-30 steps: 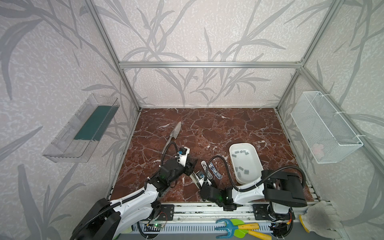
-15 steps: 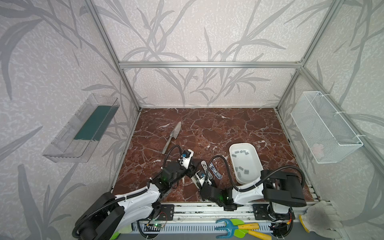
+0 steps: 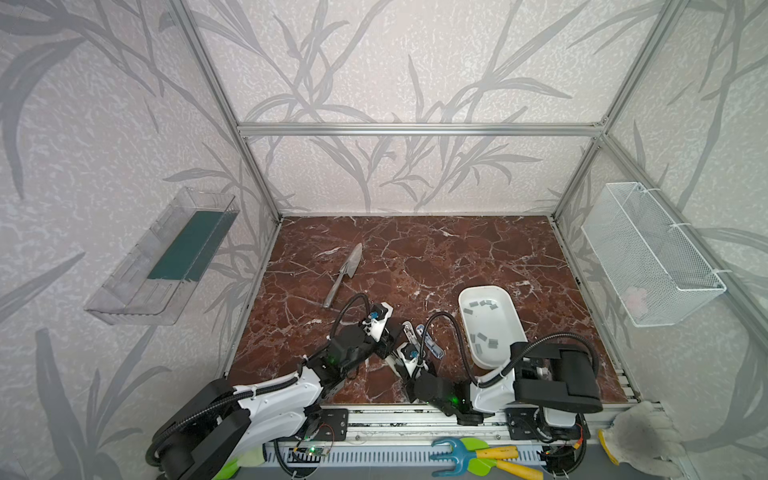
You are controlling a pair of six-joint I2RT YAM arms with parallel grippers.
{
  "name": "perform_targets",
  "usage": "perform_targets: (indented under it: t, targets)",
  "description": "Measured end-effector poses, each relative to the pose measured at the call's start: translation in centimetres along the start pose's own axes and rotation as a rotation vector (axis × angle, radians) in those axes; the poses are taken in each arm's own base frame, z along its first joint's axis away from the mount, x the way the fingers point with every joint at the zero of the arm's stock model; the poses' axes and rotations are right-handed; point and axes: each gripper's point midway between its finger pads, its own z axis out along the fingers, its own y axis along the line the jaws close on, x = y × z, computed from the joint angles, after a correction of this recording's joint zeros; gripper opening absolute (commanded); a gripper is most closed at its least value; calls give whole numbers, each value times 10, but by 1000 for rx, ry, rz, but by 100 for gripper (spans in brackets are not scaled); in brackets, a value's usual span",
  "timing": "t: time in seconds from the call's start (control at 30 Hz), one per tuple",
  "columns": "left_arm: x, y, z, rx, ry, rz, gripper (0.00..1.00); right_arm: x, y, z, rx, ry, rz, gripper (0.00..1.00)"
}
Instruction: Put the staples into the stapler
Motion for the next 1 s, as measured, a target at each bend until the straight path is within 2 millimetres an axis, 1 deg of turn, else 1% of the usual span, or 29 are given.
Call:
perform_targets:
  t: [0.13, 0.23, 0.33, 0.47, 0.53, 0.87, 0.93, 1.0]
  targets:
    - [5, -5, 3, 15, 16, 9, 68, -1, 0, 0, -6, -12, 2, 6]
    - [9, -7, 4, 22, 30, 9, 74, -1, 0, 0, -4, -14, 2, 6]
    - [11, -6, 4, 16, 41, -4, 76, -2, 0, 0, -6, -20, 6, 6]
    - [15, -3, 3, -1, 61, -20, 88, -6, 1, 0, -5, -34, 15, 6]
    - [17, -1, 2, -12, 71, -25, 91, -7, 1, -1, -5, -40, 19, 6]
    - [20, 3, 2, -36, 99, -32, 95, -8, 0, -1, 2, -49, 46, 6]
    - [20, 3, 3, -41, 110, -33, 98, -8, -2, -2, 10, -53, 59, 7]
    - [21, 3, 3, -39, 117, -33, 99, -7, -4, -3, 14, -56, 70, 11]
